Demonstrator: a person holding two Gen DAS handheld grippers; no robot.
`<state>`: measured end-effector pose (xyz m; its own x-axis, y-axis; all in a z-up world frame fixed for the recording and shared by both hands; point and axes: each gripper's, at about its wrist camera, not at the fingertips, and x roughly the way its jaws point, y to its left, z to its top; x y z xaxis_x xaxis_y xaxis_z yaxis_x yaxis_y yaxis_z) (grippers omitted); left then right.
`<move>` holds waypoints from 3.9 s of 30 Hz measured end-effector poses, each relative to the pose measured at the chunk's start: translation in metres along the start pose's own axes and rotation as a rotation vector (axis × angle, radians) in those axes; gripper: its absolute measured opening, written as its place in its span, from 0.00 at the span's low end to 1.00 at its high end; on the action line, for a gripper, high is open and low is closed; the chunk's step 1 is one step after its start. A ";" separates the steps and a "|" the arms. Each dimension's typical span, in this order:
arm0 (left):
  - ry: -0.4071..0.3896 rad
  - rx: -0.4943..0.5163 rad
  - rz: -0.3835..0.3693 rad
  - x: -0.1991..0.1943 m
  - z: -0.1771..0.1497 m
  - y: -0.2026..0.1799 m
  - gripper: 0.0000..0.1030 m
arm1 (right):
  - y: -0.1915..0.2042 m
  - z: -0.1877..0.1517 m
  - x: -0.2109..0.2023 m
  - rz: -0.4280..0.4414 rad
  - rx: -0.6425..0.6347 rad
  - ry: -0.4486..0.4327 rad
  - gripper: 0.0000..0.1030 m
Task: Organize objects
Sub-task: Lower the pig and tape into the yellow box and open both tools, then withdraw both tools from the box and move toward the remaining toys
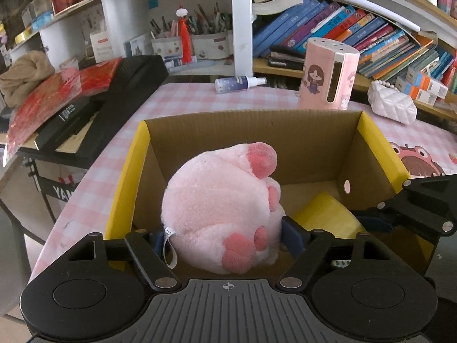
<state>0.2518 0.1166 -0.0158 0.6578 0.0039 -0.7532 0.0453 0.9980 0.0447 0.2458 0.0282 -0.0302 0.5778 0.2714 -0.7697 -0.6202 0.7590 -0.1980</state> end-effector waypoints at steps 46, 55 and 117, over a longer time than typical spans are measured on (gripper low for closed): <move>-0.258 -0.205 -0.001 -0.147 -0.111 0.031 0.94 | 0.037 -0.080 -0.143 -0.332 0.365 -0.279 0.68; -0.220 -0.183 0.029 -0.167 -0.154 0.032 0.94 | 0.073 -0.121 -0.152 -0.353 0.456 -0.185 0.71; -0.093 0.110 -0.251 -0.153 -0.179 -0.107 0.94 | 0.043 -0.259 -0.213 -0.600 0.716 0.013 0.82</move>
<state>0.0111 0.0203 -0.0228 0.6815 -0.2538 -0.6864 0.2938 0.9539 -0.0609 -0.0420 -0.1504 -0.0319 0.6870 -0.2875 -0.6674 0.2573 0.9551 -0.1467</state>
